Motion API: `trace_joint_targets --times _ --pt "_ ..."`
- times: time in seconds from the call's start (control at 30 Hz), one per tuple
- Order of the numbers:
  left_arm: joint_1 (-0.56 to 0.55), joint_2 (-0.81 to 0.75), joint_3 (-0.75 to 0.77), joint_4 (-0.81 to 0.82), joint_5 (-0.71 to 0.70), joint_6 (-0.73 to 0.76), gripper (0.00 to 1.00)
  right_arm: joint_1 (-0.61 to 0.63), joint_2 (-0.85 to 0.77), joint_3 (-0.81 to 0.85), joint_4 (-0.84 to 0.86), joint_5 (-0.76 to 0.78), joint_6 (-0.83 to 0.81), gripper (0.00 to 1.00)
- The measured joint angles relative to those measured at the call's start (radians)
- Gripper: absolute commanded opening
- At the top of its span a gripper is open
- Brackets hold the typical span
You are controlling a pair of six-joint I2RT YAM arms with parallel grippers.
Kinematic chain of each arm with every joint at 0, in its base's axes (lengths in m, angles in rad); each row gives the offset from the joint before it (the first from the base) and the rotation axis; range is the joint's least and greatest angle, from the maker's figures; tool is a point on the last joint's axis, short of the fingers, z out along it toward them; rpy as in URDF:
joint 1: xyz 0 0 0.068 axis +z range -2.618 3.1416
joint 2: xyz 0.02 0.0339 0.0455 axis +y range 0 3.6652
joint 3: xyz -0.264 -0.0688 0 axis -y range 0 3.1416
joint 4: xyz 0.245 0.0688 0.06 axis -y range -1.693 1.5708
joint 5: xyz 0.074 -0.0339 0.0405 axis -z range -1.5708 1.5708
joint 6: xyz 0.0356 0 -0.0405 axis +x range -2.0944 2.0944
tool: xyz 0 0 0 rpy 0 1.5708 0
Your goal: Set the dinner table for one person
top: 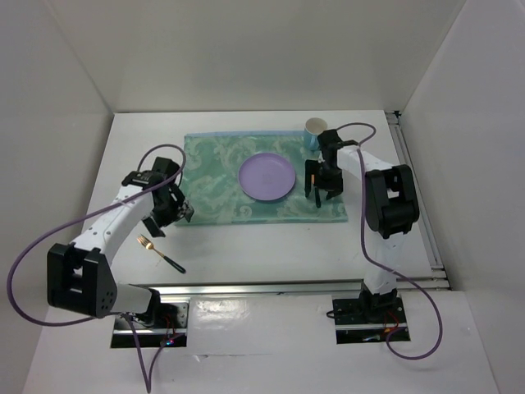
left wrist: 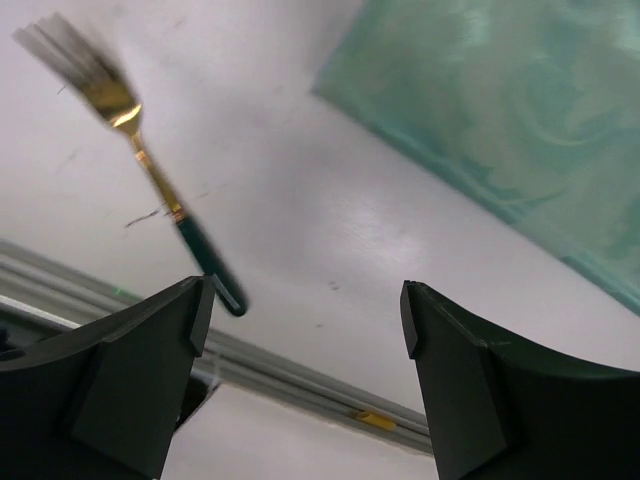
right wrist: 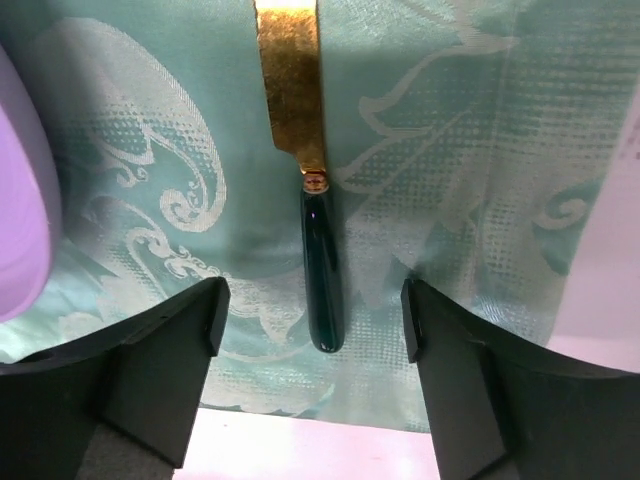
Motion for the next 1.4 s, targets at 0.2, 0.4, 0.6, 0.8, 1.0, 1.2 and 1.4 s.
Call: trace_joint_targets --times 0.2,0.4,0.6,0.8,1.0,1.2,1.4 --pt "0.055 -0.182 -0.238 -0.051 -0.035 -0.130 0.90 0.001 -0.100 -0.002 -0.004 0.011 0.017 0.88" --pt "0.063 -0.186 -0.297 -0.031 -0.018 -0.189 0.84 0.022 -0.245 -0.002 -0.002 0.008 0.022 0.88" --pt "0.097 -0.154 -0.388 0.052 0.028 -0.224 0.60 0.037 -0.282 -0.010 -0.005 0.006 0.025 0.88" --pt "0.116 -0.107 -0.459 0.136 0.052 -0.236 0.60 0.041 -0.302 -0.041 -0.009 0.008 0.027 0.88" --pt "0.124 -0.085 -0.454 0.174 0.095 -0.247 0.00 0.046 -0.302 -0.049 -0.012 0.009 0.029 0.88" --pt "0.159 -0.141 -0.369 0.057 0.033 -0.216 0.00 0.054 -0.302 -0.049 -0.026 0.015 0.029 0.88" --pt "0.085 -0.075 0.044 0.069 -0.016 0.045 0.00 0.055 -0.329 -0.076 -0.026 0.017 0.045 0.88"
